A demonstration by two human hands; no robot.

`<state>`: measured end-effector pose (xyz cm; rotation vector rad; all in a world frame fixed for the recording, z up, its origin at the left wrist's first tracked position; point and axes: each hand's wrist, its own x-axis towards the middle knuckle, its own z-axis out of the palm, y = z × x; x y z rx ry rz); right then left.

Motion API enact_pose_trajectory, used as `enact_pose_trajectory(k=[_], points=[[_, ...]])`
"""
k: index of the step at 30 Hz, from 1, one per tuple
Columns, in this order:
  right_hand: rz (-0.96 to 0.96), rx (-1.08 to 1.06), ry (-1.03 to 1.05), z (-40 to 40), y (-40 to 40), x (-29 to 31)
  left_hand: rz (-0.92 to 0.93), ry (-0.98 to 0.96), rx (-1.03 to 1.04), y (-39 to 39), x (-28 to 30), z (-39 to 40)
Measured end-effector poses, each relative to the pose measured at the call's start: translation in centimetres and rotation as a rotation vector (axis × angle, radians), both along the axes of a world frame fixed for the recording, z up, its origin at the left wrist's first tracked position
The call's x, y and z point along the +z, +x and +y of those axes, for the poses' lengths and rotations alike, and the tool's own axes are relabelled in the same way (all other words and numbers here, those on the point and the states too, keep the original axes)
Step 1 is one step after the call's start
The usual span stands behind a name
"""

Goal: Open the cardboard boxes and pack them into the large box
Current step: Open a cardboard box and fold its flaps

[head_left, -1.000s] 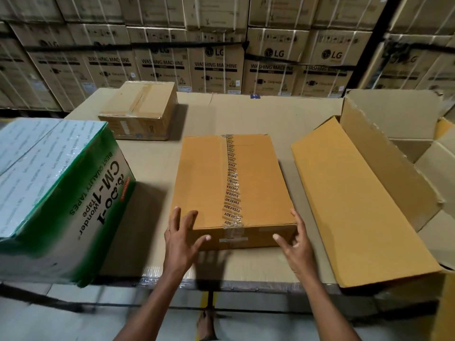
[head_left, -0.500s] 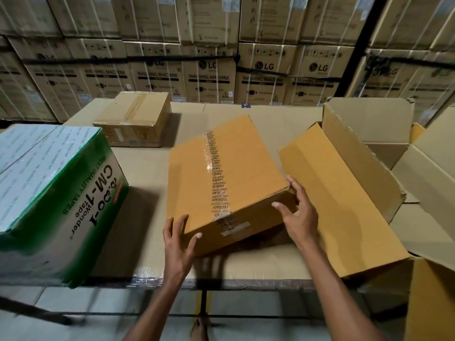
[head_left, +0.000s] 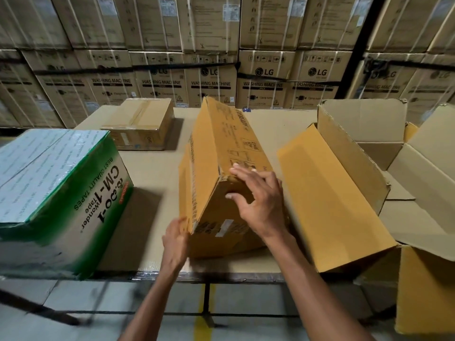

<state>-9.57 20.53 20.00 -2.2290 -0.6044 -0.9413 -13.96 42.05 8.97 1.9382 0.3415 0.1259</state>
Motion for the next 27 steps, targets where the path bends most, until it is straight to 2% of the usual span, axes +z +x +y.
enact_pose_trajectory(k=[4,6,7,9,12,14,16,18,21,24,25,27], points=[[-0.014,0.122,0.144,3.1,-0.8,0.2,-0.486,0.121,-0.104,2.6,10.7,-0.9],[0.005,0.152,0.188,4.5,-0.8,0.0,-0.543,0.192,-0.237,4.0,14.8,-1.1],[0.017,0.158,0.196,5.0,-0.7,-0.1,-0.531,0.227,-0.296,4.7,16.4,-1.1],[0.053,0.193,0.189,5.7,-0.9,-0.4,-0.432,0.437,-0.380,6.2,18.8,-1.0],[0.090,0.249,0.207,7.2,-2.2,-0.4,-0.131,0.840,-0.524,7.5,20.5,-1.3],[0.084,0.194,0.241,8.4,-4.0,-0.6,0.053,0.968,-0.661,7.6,20.8,-2.4],[0.104,0.124,0.338,9.0,-6.3,-1.8,0.127,1.062,-0.755,7.7,20.3,-3.5],[0.148,0.073,0.447,8.4,-8.5,-4.2,0.108,1.155,-0.766,7.8,19.2,-4.0],[0.411,-0.103,0.674,6.3,-9.5,-8.9,-0.021,1.213,-0.695,7.6,17.8,-3.5],[0.978,-0.392,1.030,3.4,-6.7,-13.8,-0.067,1.184,-0.657,7.5,17.4,-2.5],[1.172,-0.417,1.195,2.6,-5.6,-15.3,-0.072,1.168,-0.655,7.5,17.3,-2.2],[1.407,-0.395,1.454,2.0,-3.9,-18.1,-0.070,1.150,-0.657,7.3,17.4,-1.7]])
